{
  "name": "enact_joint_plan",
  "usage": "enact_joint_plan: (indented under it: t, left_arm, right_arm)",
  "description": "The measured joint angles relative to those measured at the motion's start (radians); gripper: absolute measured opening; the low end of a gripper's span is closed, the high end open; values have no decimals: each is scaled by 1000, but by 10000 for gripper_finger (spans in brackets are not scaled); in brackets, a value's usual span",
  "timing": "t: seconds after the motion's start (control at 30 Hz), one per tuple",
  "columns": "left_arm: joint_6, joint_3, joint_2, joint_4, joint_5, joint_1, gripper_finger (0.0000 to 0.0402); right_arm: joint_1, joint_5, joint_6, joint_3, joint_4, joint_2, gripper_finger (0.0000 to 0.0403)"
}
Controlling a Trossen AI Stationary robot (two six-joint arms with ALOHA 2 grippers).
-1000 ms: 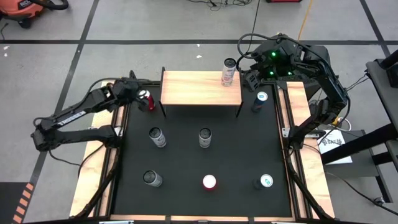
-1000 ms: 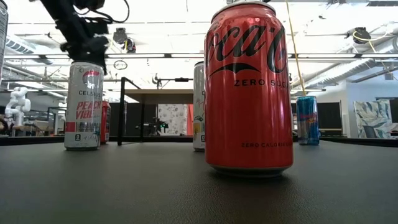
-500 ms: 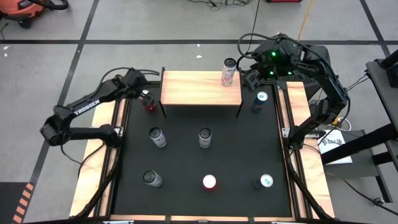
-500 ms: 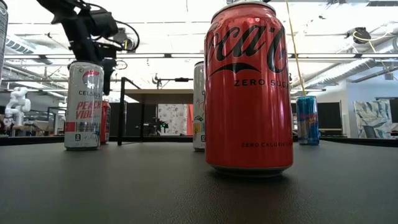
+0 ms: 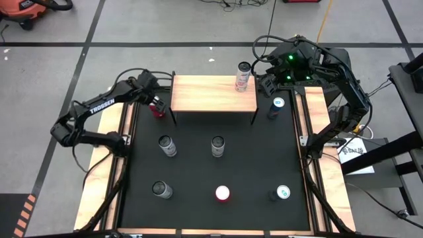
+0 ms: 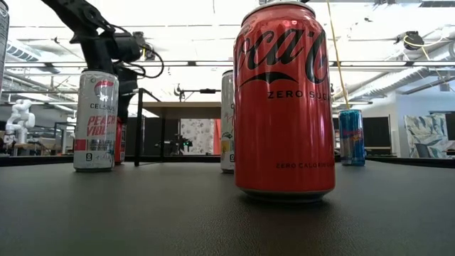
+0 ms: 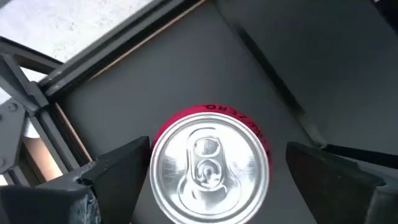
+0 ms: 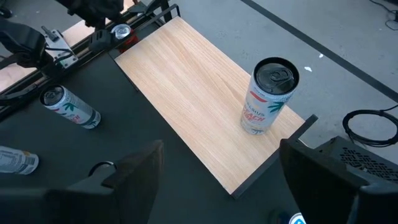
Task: Place canned beverage on shelf
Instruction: Put the top red soda can on the shelf
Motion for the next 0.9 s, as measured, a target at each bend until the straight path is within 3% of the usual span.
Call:
enact_joint_plan:
  t: [0.53, 0.9]
  left_arm:
    - [33, 0, 77, -10, 19, 0, 376]
    - [49, 0, 76, -80, 17, 0, 319]
  right_arm:
    - [0, 0, 0, 0, 0, 0, 303]
    - [0, 0, 0, 0, 0, 0, 303]
